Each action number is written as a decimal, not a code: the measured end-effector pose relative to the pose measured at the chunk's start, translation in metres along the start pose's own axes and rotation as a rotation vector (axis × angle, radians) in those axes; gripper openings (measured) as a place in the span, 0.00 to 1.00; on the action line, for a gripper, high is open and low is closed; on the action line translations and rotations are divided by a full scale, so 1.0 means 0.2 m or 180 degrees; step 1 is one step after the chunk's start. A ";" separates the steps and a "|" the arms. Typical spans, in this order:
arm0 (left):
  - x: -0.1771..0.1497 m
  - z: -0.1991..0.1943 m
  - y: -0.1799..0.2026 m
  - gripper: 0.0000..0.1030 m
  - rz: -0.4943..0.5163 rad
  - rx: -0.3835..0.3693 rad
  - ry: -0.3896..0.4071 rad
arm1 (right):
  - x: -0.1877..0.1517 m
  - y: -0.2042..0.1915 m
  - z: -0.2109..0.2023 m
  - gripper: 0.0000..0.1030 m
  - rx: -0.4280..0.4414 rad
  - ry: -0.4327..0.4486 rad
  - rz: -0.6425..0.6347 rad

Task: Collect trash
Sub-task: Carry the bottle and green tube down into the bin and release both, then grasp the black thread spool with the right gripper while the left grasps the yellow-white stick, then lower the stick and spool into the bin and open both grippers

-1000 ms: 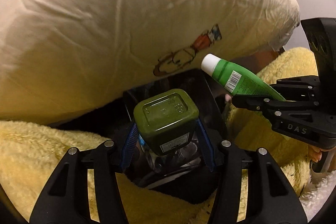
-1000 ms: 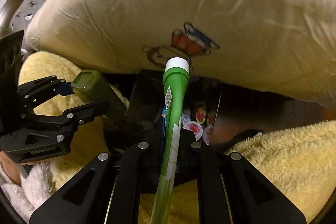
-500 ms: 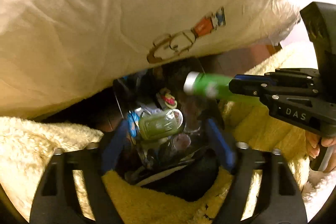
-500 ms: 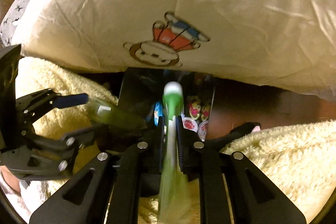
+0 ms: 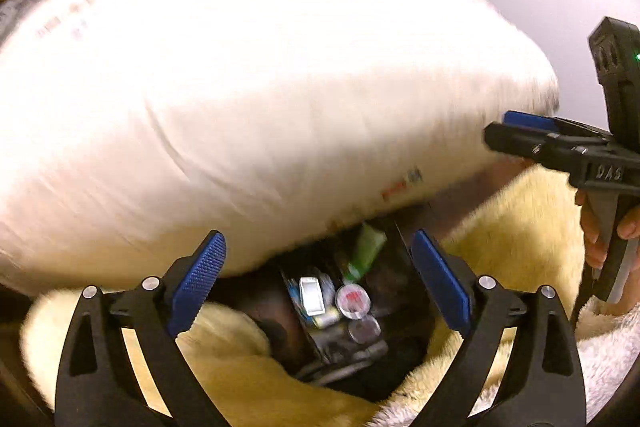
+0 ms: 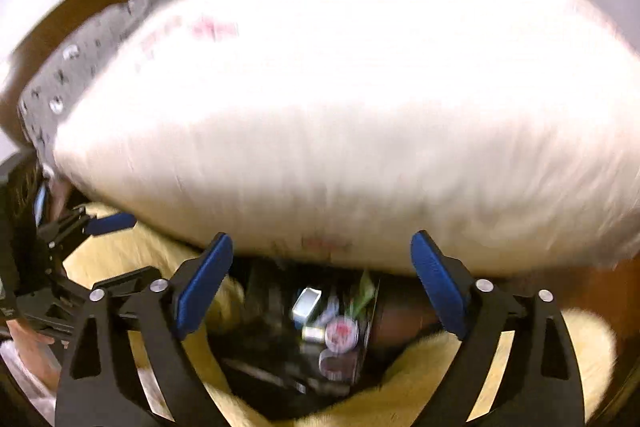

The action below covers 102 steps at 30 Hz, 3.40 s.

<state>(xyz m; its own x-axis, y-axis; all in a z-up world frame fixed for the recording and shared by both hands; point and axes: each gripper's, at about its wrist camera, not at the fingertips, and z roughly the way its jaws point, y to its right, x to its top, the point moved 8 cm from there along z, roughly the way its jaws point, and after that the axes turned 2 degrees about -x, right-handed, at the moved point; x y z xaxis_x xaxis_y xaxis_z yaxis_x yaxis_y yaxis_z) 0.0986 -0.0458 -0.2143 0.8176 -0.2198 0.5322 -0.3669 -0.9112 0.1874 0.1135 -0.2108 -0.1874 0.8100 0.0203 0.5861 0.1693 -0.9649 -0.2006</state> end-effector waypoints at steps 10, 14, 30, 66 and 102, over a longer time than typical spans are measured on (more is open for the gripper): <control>0.42 -0.08 -0.28 0.90 -0.0054 0.0458 0.0421 | 0.56 -0.02 0.07 0.95 -0.0043 0.0387 -0.0004; 0.57 -0.06 -0.45 0.90 -0.0138 0.0569 0.0404 | 0.75 -0.13 0.23 0.95 -0.0080 0.0416 -0.0119; 0.87 0.12 -0.76 0.90 -0.0129 0.0711 0.0250 | 1.33 -0.44 0.92 0.86 -0.0265 0.0202 -0.0338; 1.65 0.72 -0.70 0.18 -0.0160 0.0572 0.0228 | 1.21 0.11 0.57 0.53 -0.0242 0.0249 -0.0265; 0.01 -0.01 0.18 0.18 0.0113 -0.0099 0.0330 | -0.09 -0.09 -0.07 0.53 -0.0148 0.0308 -0.0314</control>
<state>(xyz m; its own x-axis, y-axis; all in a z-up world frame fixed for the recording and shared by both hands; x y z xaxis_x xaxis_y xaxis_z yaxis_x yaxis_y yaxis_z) 0.0867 -0.0775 -0.2036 0.7542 -0.2130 0.6211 -0.4097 -0.8919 0.1915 0.0891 -0.1978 -0.1839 0.7324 0.0923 0.6746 0.2174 -0.9706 -0.1032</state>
